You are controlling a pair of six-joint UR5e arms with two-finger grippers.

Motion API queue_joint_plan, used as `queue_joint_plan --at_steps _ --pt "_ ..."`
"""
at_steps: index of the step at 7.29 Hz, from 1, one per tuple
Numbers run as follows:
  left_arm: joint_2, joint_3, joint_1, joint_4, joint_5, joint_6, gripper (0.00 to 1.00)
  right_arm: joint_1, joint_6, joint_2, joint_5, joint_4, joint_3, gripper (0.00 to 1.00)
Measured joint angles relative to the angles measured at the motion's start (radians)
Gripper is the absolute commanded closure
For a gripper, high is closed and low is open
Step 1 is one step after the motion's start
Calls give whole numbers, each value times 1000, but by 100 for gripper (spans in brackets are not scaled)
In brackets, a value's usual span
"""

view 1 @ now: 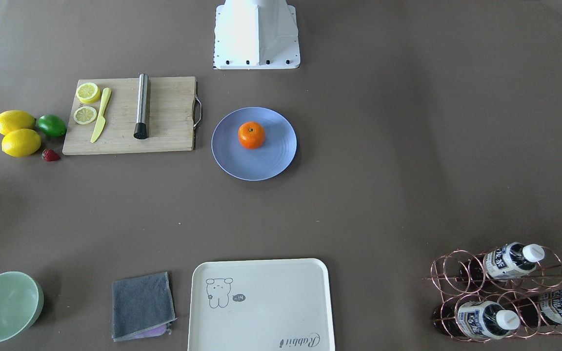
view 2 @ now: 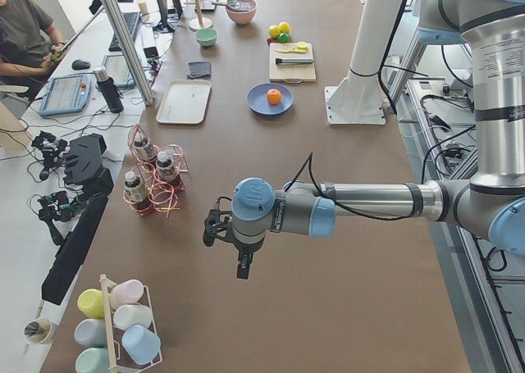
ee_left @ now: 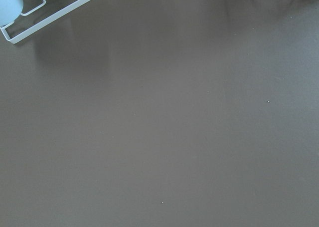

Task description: Pick orange to plate

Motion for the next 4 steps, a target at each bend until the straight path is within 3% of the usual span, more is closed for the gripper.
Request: queue_joint_plan --at_steps 4 --pt "11 -2 0 -1 0 0 3 0 0 -1 0 0 0 0"
